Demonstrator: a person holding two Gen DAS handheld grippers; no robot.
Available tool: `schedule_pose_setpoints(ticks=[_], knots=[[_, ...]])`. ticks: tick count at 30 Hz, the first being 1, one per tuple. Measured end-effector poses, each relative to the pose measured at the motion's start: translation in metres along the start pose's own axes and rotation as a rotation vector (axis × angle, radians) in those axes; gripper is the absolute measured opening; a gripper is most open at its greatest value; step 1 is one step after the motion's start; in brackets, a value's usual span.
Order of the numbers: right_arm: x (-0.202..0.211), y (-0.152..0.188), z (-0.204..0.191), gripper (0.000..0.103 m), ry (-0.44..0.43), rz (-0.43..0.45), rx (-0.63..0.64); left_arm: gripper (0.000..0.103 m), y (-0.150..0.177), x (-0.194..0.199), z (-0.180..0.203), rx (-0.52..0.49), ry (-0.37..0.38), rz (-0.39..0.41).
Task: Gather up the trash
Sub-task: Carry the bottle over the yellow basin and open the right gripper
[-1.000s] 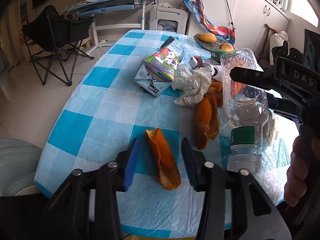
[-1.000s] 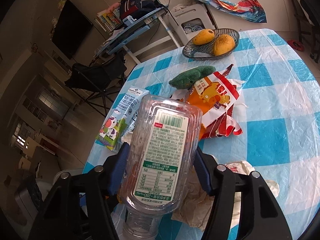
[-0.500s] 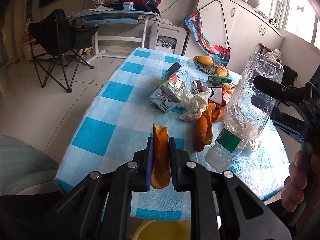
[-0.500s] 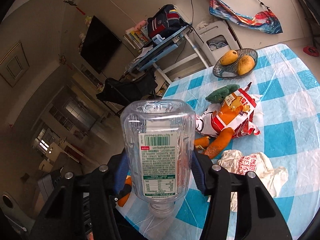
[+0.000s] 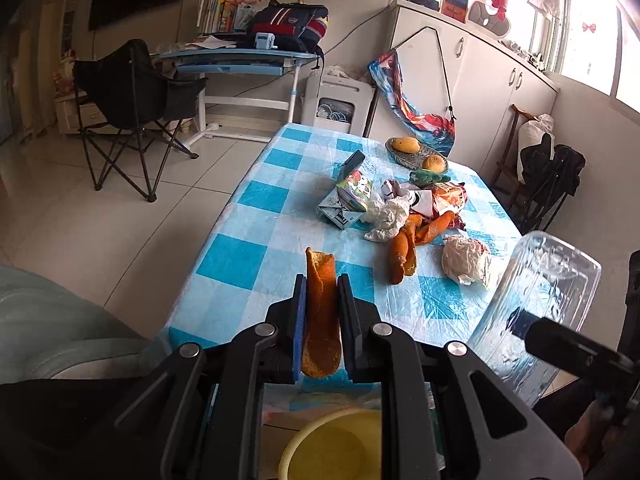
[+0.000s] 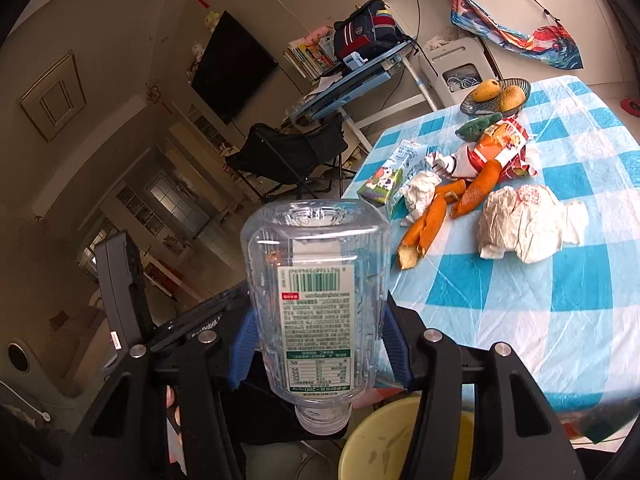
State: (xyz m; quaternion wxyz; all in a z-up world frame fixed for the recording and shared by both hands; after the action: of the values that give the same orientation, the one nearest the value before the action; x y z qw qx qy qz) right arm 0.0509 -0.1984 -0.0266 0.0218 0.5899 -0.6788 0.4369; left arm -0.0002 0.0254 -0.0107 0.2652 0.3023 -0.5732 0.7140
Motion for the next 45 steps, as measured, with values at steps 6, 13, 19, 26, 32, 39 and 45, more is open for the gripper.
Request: schedule_pose_setpoints(ticks=[6, 13, 19, 26, 32, 39, 45], knots=[[-0.017, 0.044, -0.002, 0.054, 0.075, -0.113, -0.006, 0.015, 0.018, 0.020, -0.005, -0.006, -0.008, 0.006], [-0.034, 0.064, 0.003, 0.055, 0.142, -0.206, -0.013, 0.015, 0.033, 0.031, -0.006, -0.020, -0.007, -0.004], [-0.049, 0.080, 0.014, 0.060, 0.212, -0.314, -0.052, 0.015, 0.040, 0.031, -0.002, -0.045, -0.002, -0.021], [-0.019, 0.075, 0.013, 0.061, 0.262, -0.179, -0.055, 0.015, 0.052, 0.028, 0.010, -0.099, 0.015, -0.071], [0.001, 0.058, 0.030, 0.067, 0.333, -0.044, -0.110, 0.015, 0.076, 0.013, 0.033, -0.212, 0.064, -0.217], [0.018, 0.052, 0.046, 0.072, 0.370, 0.034, -0.185, 0.055, 0.083, 0.011, 0.039, -0.222, 0.052, -0.223], [0.018, 0.050, 0.043, 0.072, 0.387, 0.042, -0.164, 0.063, 0.070, 0.022, 0.019, -0.126, 0.023, -0.142]])
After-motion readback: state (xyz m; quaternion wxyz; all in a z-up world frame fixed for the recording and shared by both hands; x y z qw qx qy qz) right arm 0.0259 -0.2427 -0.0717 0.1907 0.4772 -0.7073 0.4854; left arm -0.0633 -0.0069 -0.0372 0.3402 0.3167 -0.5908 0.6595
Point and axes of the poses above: each gripper's, at about its wrist camera, not at the fingertips, and x roughly against the way its jaws point, z to its right, y to its underside, the point moved 1 cm from there along -x, roughly the way its jaws point, and after that the axes turned 8 degrees about -z, right-handed, at the moved point
